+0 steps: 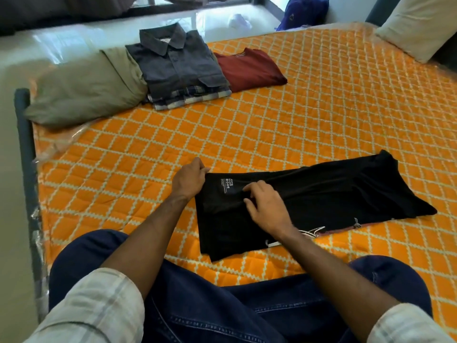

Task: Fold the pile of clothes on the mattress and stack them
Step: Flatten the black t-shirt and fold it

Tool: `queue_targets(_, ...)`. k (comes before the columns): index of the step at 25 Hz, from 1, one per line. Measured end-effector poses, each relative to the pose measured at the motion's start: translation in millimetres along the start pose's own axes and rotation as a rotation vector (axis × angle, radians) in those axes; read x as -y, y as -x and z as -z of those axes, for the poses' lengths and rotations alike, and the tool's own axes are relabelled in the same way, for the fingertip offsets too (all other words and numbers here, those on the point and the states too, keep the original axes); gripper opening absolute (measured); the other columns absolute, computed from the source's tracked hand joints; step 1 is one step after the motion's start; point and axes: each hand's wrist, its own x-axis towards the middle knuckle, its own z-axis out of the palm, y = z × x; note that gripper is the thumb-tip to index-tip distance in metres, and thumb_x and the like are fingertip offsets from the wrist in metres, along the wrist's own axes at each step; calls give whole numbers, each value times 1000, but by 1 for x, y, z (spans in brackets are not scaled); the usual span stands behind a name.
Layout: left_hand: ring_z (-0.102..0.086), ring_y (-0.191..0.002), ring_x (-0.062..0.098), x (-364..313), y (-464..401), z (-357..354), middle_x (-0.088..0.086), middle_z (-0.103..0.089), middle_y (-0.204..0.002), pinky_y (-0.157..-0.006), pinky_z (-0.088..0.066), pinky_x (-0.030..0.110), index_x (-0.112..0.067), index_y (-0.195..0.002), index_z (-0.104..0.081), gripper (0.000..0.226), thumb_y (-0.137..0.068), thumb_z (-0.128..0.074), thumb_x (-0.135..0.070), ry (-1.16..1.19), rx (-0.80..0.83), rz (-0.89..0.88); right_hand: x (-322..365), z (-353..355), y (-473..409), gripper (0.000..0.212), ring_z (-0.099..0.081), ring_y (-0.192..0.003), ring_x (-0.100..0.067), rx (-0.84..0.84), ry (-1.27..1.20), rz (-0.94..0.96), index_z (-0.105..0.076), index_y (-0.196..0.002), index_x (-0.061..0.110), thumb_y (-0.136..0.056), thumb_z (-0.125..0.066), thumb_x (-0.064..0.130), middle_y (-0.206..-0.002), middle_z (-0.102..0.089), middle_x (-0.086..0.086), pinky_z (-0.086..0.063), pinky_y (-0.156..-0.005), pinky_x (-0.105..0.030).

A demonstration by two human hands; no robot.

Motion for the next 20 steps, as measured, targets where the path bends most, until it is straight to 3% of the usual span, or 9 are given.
queue_targets(2,-62,-77,25,-2,0,7,4,-64,-88,-59,-42,33,-14,-100,-55,46,-97,-52,-60,83,121,88,36,-20,17,39,-57,-103,-18,4,1,-7,-55,-125,23,-94,-59,45,-112,-57,3,-51,-89,-41)
queue_targets(3,-63,-73,22,-2,2,9,3,-65,-88,-54,-44,32,-14,-99,-57,51,-92,-56,-64,106,197,111,56,-31,21,55,-57,-108,-19,66,2,-81,-50,-135,21,-93,-56,57,-119,-56,1,-52,-91,-40)
queue_targets(6,-69,-74,24,0,10,8,9,-70,-94,-48,-56,37,-10,-104,-65,40,-91,-68,-48,182,356,136,105,-61,20,103,-49,-116,-27,189,176,-274,-21,-157,8,-87,-45,79,-134,-44,-7,-49,-91,-42)
queue_targets(8,-71,-79,29,3,14,4,14,-72,-95,-59,-62,45,-8,-100,-67,33,-94,-68,-40,239,319,163,127,-74,14,110,-47,-118,-30,194,233,-341,-8,-159,0,-88,-46,74,-141,-39,-11,-47,-92,-44)
queue_targets(10,-71,-82,30,3,20,4,16,-72,-96,-67,-62,48,-8,-97,-66,28,-95,-67,-36,343,255,203,138,-81,8,105,-47,-118,-32,190,238,-373,-2,-158,-4,-93,-48,65,-144,-36,-14,-47,-91,-45)
queue_targets(13,-71,-81,30,0,27,5,15,-73,-98,-58,-60,41,-10,-102,-65,22,-96,-65,-31,474,224,254,140,-77,4,86,-52,-115,-33,164,234,-367,-1,-157,-4,-101,-47,41,-144,-36,-16,-53,-81,-43)
queue_targets(15,-71,-82,30,-8,31,9,13,-72,-98,-61,-60,41,-12,-99,-64,16,-97,-64,-28,491,208,244,137,-66,6,77,-55,-114,-34,177,133,-376,-5,-158,0,-100,-49,26,-142,-36,-15,-53,-81,-43)
queue_targets(18,-69,-79,32,-32,34,22,13,-69,-93,-56,-62,44,-11,-96,-62,13,-99,-62,-23,560,209,247,122,-32,5,58,-58,-114,-37,189,-209,-384,-28,-149,11,-97,-51,19,-134,-42,-10,-50,-89,-48)
queue_targets(20,-69,-73,34,-61,31,31,18,-67,-92,-52,-61,43,-10,-91,-60,14,-100,-59,-20,689,256,262,99,9,-1,45,-60,-108,-32,196,-434,-363,-43,-138,15,-94,-53,18,-124,-51,-7,-53,-87,-43)
